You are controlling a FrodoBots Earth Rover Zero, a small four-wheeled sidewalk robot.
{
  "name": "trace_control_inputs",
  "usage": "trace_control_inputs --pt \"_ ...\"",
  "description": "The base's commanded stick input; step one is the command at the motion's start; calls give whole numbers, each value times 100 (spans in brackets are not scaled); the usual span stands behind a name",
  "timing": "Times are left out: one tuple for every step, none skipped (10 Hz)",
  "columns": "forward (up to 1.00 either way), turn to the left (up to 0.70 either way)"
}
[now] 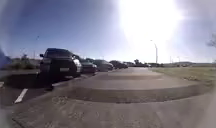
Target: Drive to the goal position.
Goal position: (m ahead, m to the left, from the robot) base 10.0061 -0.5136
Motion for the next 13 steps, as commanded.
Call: trace_control_inputs --pt "100 -40" --pt "100 -40" --pt "100 -40" --pt "100 -40" --pt "100 -40" --pt "100 -40" --pt "100 -40" --pt "100 -40" --pt "100 -40" --pt "100 -40" --pt "100 -38" --pt "100 -21" --pt "100 -3"
